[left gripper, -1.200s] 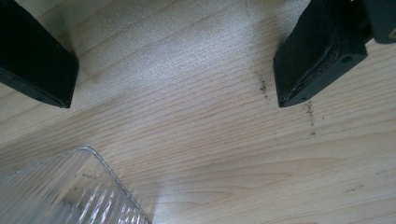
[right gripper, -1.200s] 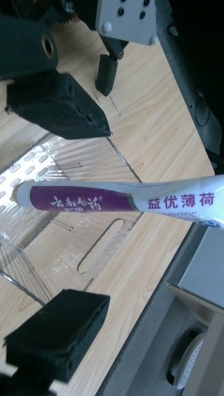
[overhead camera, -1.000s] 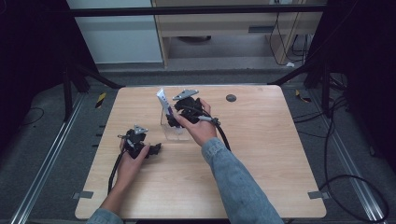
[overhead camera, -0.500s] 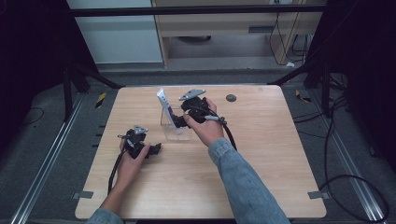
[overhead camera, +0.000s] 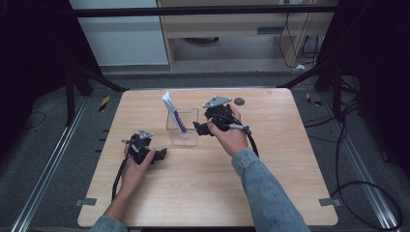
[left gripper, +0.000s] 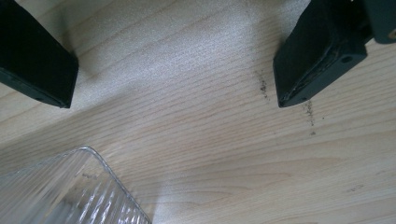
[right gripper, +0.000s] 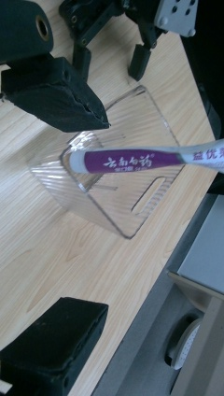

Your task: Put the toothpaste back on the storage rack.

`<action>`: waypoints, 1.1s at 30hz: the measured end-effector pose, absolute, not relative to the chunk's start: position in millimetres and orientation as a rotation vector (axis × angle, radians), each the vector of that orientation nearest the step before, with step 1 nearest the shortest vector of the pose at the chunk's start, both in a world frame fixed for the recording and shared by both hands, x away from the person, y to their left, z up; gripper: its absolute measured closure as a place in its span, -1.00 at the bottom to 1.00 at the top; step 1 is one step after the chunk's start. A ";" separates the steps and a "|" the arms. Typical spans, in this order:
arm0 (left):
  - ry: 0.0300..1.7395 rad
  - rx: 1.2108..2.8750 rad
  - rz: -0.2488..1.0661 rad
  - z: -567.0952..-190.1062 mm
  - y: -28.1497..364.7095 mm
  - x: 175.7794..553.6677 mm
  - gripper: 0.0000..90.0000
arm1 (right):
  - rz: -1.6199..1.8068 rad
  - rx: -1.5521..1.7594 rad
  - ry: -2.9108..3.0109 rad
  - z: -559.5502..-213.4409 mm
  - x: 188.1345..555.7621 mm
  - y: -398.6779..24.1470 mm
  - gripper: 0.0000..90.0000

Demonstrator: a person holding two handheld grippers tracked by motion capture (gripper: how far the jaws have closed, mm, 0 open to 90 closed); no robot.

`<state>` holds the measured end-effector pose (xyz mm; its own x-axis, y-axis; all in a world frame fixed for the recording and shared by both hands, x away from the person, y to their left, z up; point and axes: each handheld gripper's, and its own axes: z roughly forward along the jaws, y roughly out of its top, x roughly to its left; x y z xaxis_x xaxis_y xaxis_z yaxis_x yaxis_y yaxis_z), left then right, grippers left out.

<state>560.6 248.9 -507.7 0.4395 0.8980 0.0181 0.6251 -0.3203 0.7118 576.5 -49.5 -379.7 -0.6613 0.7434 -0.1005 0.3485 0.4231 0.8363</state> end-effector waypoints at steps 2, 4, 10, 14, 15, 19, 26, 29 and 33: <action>1.273 2.061 0.555 -507.7 249.0 560.6 -1.00 | 1.141 0.928 2.214 -381.0 575.6 -54.3 -0.77; 1.273 2.060 0.554 -507.7 249.0 560.6 -1.00 | 1.138 0.940 2.213 -382.5 574.8 -58.5 -0.77; 1.273 2.060 0.554 -507.7 249.0 560.6 -1.00 | 1.130 0.960 2.219 -384.3 572.0 -71.6 -0.77; 1.273 2.060 0.554 -507.7 249.0 560.6 -1.00 | 1.129 0.976 2.207 -385.0 570.7 -82.7 -0.77; 1.273 2.060 0.555 -507.7 248.9 560.6 -1.00 | 1.130 0.980 2.200 -385.4 570.8 -85.7 -0.77; 1.273 2.060 0.554 -507.7 249.0 560.6 -1.00 | 1.131 1.010 2.173 -388.0 571.6 -97.0 -0.74; 1.273 2.061 0.555 -507.7 249.0 560.6 -1.00 | 1.113 1.058 2.167 -393.3 572.1 -110.6 -0.74; 1.274 2.059 0.556 -507.8 248.8 560.5 -1.00 | 1.108 1.072 2.163 -396.8 569.9 -116.3 -0.74; 1.273 2.062 0.556 -507.6 249.0 560.6 -1.00 | 1.100 1.088 2.154 -401.9 568.7 -126.4 -0.74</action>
<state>560.6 249.0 -507.6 0.4403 0.8976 0.0204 0.6255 -0.3229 0.7103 568.7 -126.4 -401.9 -0.5657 0.8223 -0.0616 0.4321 0.3592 0.8272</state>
